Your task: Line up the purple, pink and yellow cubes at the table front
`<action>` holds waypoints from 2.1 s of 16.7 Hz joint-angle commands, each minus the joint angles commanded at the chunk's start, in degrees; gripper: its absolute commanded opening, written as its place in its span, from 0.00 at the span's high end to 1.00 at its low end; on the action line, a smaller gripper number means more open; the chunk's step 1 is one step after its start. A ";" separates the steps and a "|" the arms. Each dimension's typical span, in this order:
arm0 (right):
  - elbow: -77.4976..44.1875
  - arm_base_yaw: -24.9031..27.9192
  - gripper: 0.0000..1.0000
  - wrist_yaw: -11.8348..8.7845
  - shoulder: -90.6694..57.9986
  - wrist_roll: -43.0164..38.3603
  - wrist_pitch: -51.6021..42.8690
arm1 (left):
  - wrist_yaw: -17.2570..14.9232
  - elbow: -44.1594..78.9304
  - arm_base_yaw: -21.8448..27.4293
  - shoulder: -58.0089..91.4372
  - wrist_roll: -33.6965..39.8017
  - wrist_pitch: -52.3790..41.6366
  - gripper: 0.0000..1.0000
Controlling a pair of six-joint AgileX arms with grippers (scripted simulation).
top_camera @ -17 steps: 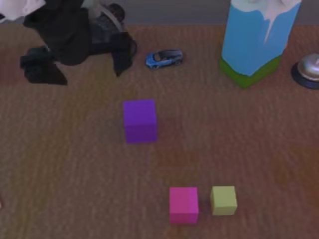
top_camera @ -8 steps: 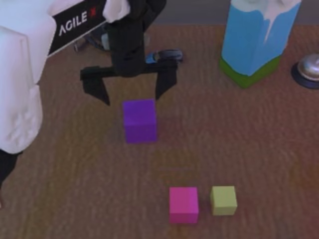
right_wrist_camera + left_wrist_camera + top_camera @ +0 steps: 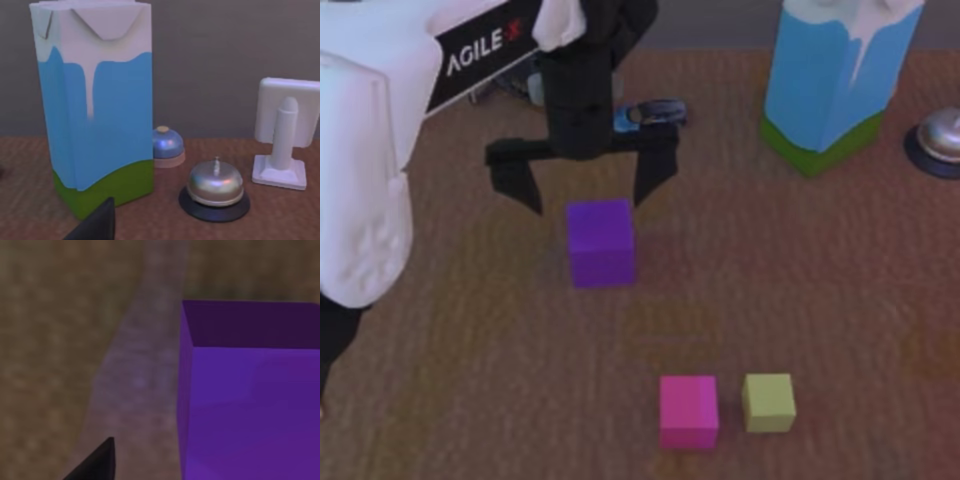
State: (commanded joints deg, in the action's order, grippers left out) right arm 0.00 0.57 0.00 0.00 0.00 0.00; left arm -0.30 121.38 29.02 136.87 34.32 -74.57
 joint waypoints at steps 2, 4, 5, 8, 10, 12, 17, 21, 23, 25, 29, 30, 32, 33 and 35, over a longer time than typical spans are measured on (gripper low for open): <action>0.00 0.00 0.00 0.00 0.00 0.00 0.00 | 0.01 -2.55 0.06 0.71 -0.07 3.19 0.00; 0.00 0.00 0.00 0.00 0.00 0.00 0.00 | -0.01 -5.94 0.08 1.80 -0.05 7.93 0.00; 0.00 0.00 0.00 0.00 0.00 0.00 0.00 | -0.02 -7.71 0.09 2.37 -0.04 10.44 0.00; 0.00 0.00 0.00 0.00 0.00 0.00 0.00 | -0.03 -11.74 0.15 3.77 0.00 15.72 0.00; 0.00 0.00 0.00 0.00 0.00 0.00 0.00 | -0.03 -12.32 0.16 3.99 0.02 16.37 0.00; 0.00 0.00 0.00 0.00 0.00 0.00 0.00 | -0.03 -12.32 0.16 3.99 0.02 16.37 0.00; 0.00 0.00 0.00 0.00 0.00 0.00 0.00 | -0.03 -12.32 0.16 3.99 0.02 16.37 0.30; 0.00 0.00 0.00 0.00 0.00 0.00 0.00 | -0.03 -12.32 0.16 3.99 0.02 16.37 0.60; 0.00 0.00 0.00 0.00 0.00 0.00 0.00 | -0.03 -12.32 0.16 3.99 0.02 16.37 0.75; 0.00 0.00 0.00 0.00 0.00 0.00 0.00 | -0.03 -12.32 0.16 3.99 0.02 16.37 0.90; 0.00 0.00 0.00 0.00 0.00 0.00 0.00 | -0.03 -12.32 0.16 3.99 0.02 16.37 1.00; 0.00 0.00 0.00 0.00 0.00 0.00 0.00 | -0.03 -12.32 0.16 3.99 0.02 16.37 1.00; 0.00 0.00 0.00 0.00 0.00 0.00 0.00 | -0.03 -12.32 0.16 3.99 0.02 16.37 1.00; 0.00 0.00 0.00 0.00 0.00 0.00 0.00 | -0.03 -12.32 0.16 3.99 0.02 16.37 1.00; 0.00 0.00 0.00 0.00 0.00 0.00 0.00 | 0.09 -12.30 0.04 3.49 -0.15 16.15 1.00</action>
State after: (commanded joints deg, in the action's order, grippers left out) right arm 0.00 0.57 0.00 0.00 0.00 0.00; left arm -0.21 109.08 29.05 140.36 34.17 -58.41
